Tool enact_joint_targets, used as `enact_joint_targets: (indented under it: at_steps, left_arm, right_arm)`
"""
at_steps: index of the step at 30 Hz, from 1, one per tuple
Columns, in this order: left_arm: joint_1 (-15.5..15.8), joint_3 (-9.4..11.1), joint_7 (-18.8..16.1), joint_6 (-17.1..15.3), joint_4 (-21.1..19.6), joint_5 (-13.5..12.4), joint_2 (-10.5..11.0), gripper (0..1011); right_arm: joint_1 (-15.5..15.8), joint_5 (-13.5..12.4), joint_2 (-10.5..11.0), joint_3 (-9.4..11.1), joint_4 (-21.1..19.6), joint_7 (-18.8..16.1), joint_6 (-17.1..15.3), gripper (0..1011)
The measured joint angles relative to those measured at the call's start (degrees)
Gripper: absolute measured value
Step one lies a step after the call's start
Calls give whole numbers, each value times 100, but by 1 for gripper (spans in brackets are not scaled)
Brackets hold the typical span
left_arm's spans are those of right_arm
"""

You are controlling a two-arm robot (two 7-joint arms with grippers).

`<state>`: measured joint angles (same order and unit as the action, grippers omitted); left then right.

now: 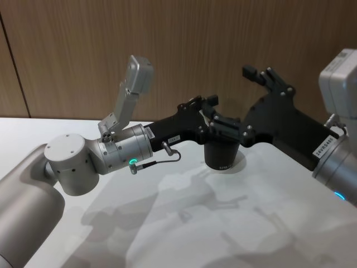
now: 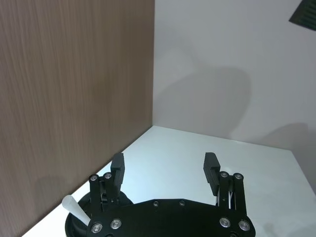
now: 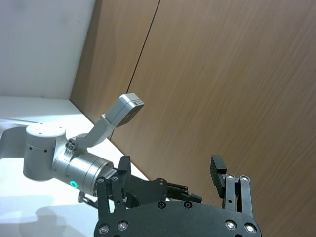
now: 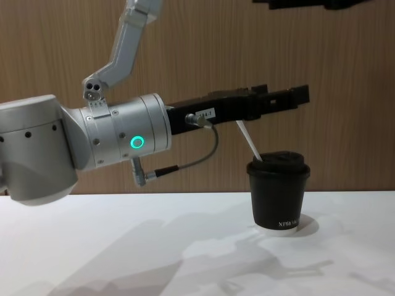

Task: Pick up the straw with one hand, pass it to the other hand, and insert it into the cup.

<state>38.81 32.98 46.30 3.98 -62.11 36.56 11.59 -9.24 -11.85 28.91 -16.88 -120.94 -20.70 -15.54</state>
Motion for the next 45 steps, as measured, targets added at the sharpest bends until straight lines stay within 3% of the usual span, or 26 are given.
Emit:
enact_joint_targets:
  at_steps: [16,45]
  left_arm:
    - [-155,47,-149,-98,-225,80,86,1003]
    - [-211,69,-217,-140,-312,107,121,1003]
  right_arm:
    - [-196,106,-190,-146,-14,82,-250,1001]
    - [-256,141,-252,-194,-16,108,-322,1001]
